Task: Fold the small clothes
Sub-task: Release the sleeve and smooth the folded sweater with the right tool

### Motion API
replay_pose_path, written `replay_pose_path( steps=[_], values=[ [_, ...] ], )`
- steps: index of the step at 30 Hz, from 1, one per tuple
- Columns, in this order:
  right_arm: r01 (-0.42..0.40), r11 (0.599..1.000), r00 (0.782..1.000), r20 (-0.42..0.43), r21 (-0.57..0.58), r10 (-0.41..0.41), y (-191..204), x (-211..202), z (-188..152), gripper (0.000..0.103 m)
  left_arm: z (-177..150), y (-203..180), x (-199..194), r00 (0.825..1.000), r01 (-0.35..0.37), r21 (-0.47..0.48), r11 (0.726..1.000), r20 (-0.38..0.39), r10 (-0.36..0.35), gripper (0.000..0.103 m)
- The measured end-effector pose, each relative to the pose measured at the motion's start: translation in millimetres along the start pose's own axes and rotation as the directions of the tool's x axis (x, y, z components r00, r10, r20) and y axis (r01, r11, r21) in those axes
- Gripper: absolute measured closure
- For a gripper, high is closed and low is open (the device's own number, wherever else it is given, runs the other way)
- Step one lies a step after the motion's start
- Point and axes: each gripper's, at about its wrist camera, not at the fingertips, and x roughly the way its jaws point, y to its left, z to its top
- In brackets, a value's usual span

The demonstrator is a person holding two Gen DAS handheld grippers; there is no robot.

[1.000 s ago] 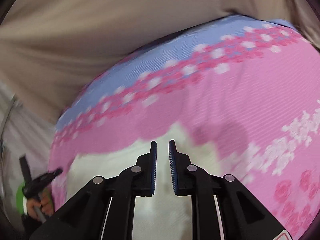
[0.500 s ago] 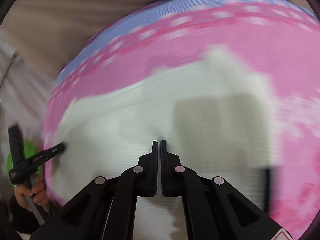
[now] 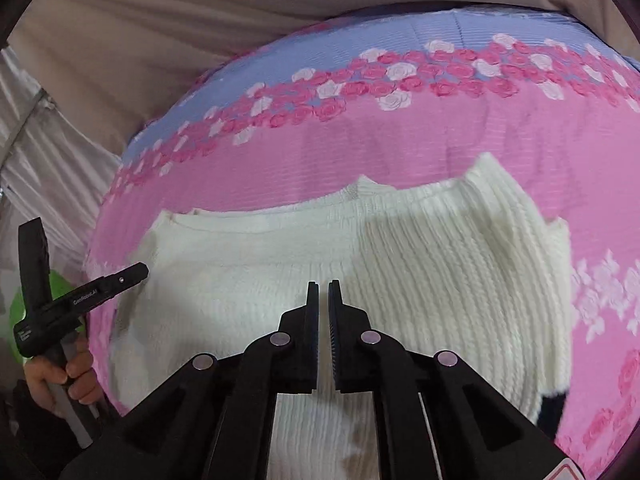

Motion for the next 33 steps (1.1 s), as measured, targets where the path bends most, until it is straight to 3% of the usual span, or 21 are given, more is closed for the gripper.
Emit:
replay_pose_path(
  steps=[1,3,4,6,9,11,14,15,17,18,19,21,22,23,24,25,26,28,29,32,33],
  values=[
    [-0.021,0.999,1.000,-0.012,0.048,0.021,-11,11,6,0.103,4,4,-9,1.000,0.016,-0.019,1.000,0.000,-0.016,0.076],
    [-0.029,0.994,0.999,-0.015,0.108,0.031,-21,3,14,0.103,3,17,-33,0.998,0.044,-0.046,0.998,0.057,-0.041,0.075],
    [-0.031,0.995,1.000,0.008,0.095,0.031,-15,-11,16,0.098,1,26,-46,0.996,0.055,-0.061,0.997,0.080,-0.050,0.075],
    [-0.081,0.996,0.996,0.041,0.048,0.079,-1,-38,10,0.094,-13,53,-67,0.993,0.072,-0.128,0.989,0.099,-0.060,0.062],
    [-0.148,0.989,0.989,0.015,-0.023,0.148,29,-62,-15,0.093,-47,100,-74,0.992,0.118,-0.279,0.953,0.068,-0.103,0.056],
    [-0.166,0.982,0.986,-0.029,-0.087,0.164,56,-59,-31,0.093,-73,121,-67,0.985,0.169,-0.384,0.908,0.038,-0.167,0.055],
    [-0.101,0.976,0.992,-0.090,-0.192,0.085,97,-26,-41,0.094,-100,129,-51,0.970,0.221,-0.487,0.845,0.022,-0.241,0.051],
    [-0.066,0.975,0.994,-0.102,-0.210,0.046,102,-11,-41,0.094,-105,126,-47,0.965,0.241,-0.501,0.831,0.029,-0.262,0.045],
    [0.003,0.975,0.986,-0.160,-0.223,-0.040,104,21,-38,0.097,-109,120,-41,0.961,0.258,-0.510,0.821,0.046,-0.273,0.039],
    [0.003,0.974,0.985,-0.165,-0.226,-0.041,102,32,-37,0.100,-107,117,-39,0.961,0.260,-0.508,0.821,0.057,-0.269,0.038],
    [-0.005,0.972,0.988,-0.153,-0.236,-0.032,103,34,-35,0.103,-105,115,-38,0.963,0.258,-0.504,0.825,0.062,-0.263,0.039],
    [-0.002,0.966,0.985,-0.168,-0.257,-0.043,104,35,-35,0.103,-100,116,-37,0.954,0.280,-0.508,0.815,0.055,-0.294,0.055],
    [-0.005,0.965,0.985,-0.168,-0.264,-0.041,103,35,-36,0.103,-100,121,-39,0.944,0.308,-0.529,0.791,0.066,-0.323,0.055],
    [-0.012,0.965,0.985,-0.167,-0.263,-0.033,102,35,-37,0.103,-99,126,-44,0.927,0.352,-0.561,0.749,0.101,-0.360,0.052],
    [-0.023,0.967,0.985,-0.169,-0.253,-0.021,100,36,-37,0.103,-99,129,-51,0.908,0.397,-0.582,0.710,0.138,-0.395,0.045],
    [-0.033,0.971,0.985,-0.173,-0.236,-0.009,98,35,-36,0.103,-98,131,-56,0.895,0.426,-0.586,0.689,0.164,-0.414,0.040],
    [-0.046,0.977,0.984,-0.180,-0.209,0.008,94,35,-34,0.103,-96,130,-61,0.889,0.443,-0.578,0.686,0.182,-0.421,0.030],
    [-0.065,0.982,0.982,-0.186,-0.180,0.031,88,33,-34,0.103,-90,124,-63,0.902,0.422,-0.540,0.728,0.173,-0.395,0.022],
    [-0.074,0.983,0.981,-0.188,-0.168,0.042,86,34,-33,0.103,-87,118,-58,0.917,0.389,-0.519,0.761,0.142,-0.372,0.021],
    [-0.081,0.985,0.981,-0.189,-0.155,0.051,87,33,-33,0.103,-84,109,-39,0.941,0.319,-0.501,0.804,0.064,-0.334,0.021],
    [-0.078,0.984,0.981,-0.189,-0.159,0.047,87,32,-33,0.103,-83,106,-37,0.947,0.302,-0.492,0.817,0.054,-0.318,0.028]
  ],
)
